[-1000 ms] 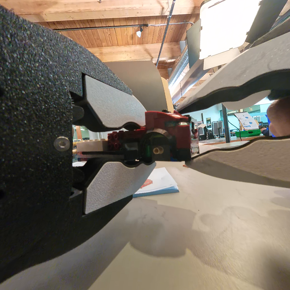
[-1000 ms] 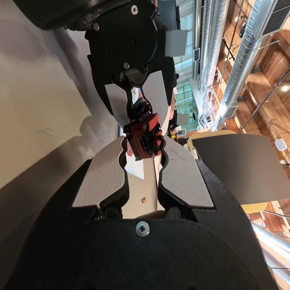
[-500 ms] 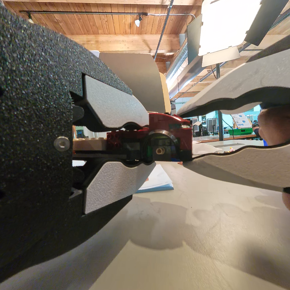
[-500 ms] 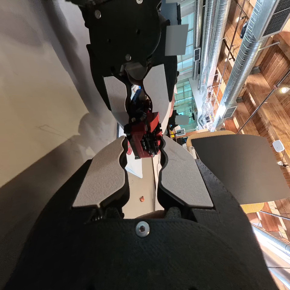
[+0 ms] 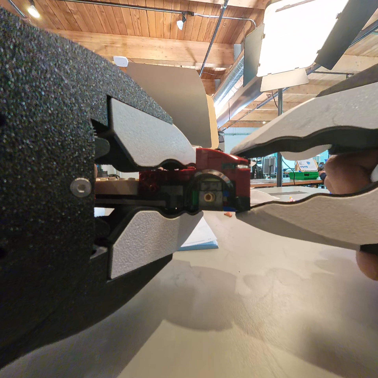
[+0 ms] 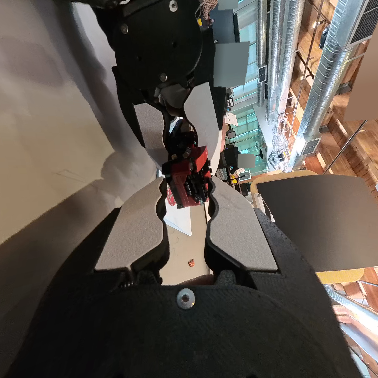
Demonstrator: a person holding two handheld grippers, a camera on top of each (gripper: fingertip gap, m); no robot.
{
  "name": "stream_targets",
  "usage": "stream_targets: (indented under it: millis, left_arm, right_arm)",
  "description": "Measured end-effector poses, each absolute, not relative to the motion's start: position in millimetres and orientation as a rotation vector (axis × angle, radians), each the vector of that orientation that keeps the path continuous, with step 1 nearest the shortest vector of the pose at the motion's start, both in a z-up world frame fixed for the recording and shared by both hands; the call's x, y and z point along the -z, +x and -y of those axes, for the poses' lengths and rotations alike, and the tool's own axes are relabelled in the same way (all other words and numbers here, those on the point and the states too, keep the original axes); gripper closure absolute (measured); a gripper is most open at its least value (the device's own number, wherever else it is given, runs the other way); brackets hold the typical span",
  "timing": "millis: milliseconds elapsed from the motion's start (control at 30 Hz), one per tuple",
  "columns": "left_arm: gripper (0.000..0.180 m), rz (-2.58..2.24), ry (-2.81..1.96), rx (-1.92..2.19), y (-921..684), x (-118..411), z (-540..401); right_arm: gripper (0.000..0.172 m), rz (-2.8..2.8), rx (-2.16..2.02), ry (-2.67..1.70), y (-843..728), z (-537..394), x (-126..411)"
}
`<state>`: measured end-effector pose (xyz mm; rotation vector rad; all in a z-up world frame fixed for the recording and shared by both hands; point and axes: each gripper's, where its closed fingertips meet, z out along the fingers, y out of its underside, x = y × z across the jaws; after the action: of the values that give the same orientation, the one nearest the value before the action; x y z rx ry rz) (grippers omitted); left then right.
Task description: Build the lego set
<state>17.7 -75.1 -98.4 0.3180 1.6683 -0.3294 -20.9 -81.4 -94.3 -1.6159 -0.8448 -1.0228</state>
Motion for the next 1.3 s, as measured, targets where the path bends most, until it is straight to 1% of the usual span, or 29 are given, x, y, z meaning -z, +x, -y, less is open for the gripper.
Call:
stream_targets:
  millis: [967, 1033, 1300]
  left_arm:
    - [0.146, -1.619, 0.321, 0.355, 1, 99, 74]
    - [0.146, -1.623, 0.303, 0.368, 1, 99, 73]
    - [0.146, -1.617, 0.321, 0.353, 1, 101, 75]
  right_arm:
    - [0.135, 0.887, 1.073, -1.589, -25, 82, 90]
    - [0.137, 0.9, 1.077, -1.563, -28, 84, 87]
    - [0.132, 0.913, 1.102, -1.548, -30, 82, 87]
